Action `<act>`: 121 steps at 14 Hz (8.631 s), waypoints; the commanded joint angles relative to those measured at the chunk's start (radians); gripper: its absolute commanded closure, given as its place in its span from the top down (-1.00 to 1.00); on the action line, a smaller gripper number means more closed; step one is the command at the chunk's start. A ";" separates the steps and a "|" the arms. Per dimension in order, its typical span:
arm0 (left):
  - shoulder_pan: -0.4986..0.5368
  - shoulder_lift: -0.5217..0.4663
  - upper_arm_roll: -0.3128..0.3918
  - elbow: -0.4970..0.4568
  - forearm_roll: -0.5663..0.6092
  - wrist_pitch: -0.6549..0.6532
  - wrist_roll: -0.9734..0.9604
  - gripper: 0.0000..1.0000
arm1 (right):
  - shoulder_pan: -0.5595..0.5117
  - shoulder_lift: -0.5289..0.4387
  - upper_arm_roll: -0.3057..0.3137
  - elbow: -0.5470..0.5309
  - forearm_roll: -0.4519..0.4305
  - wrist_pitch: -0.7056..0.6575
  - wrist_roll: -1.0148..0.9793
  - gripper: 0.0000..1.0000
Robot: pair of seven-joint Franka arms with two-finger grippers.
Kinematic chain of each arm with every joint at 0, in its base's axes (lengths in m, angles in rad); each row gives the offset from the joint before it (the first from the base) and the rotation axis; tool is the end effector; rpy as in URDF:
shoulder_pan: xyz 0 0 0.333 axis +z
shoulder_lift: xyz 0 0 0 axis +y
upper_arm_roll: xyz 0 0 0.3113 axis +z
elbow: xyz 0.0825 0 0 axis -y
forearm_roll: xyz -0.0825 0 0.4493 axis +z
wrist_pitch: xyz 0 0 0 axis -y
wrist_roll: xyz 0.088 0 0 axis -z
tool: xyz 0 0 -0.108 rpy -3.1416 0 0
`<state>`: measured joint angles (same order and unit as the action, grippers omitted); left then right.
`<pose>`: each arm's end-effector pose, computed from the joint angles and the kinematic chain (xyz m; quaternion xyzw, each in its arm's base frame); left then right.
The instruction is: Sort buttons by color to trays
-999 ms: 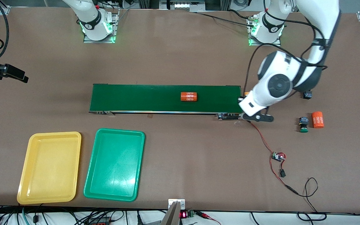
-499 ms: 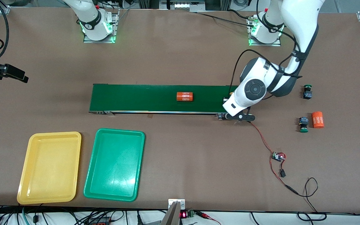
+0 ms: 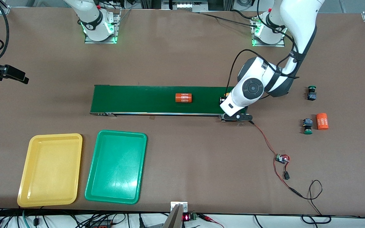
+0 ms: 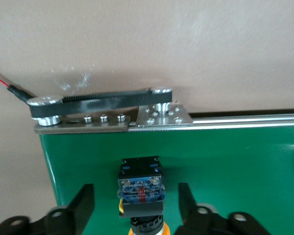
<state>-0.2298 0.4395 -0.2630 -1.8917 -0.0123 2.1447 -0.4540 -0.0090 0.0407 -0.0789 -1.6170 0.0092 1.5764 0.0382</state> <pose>0.5806 -0.3091 0.2168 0.9944 -0.0084 -0.1042 0.0152 0.6265 -0.0534 0.5692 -0.9972 0.0632 0.0405 0.0040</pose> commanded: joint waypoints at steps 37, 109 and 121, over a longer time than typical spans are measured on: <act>0.155 -0.148 0.366 -0.589 0.276 0.248 0.469 -0.26 | 0.003 0.005 0.007 0.005 0.041 -0.009 0.006 1.00; 0.337 0.113 0.478 -0.110 0.241 0.428 0.767 0.83 | 0.172 0.159 0.501 -0.549 0.008 0.772 0.523 1.00; 0.336 -0.027 0.319 0.055 0.249 -0.016 0.767 -0.51 | 0.192 0.183 0.470 -0.544 -0.068 0.764 0.545 1.00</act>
<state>0.1013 0.4563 0.1350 -1.9288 0.2170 2.3473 0.3036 0.1643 0.2181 0.4039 -2.1669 -0.0405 2.3414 0.5519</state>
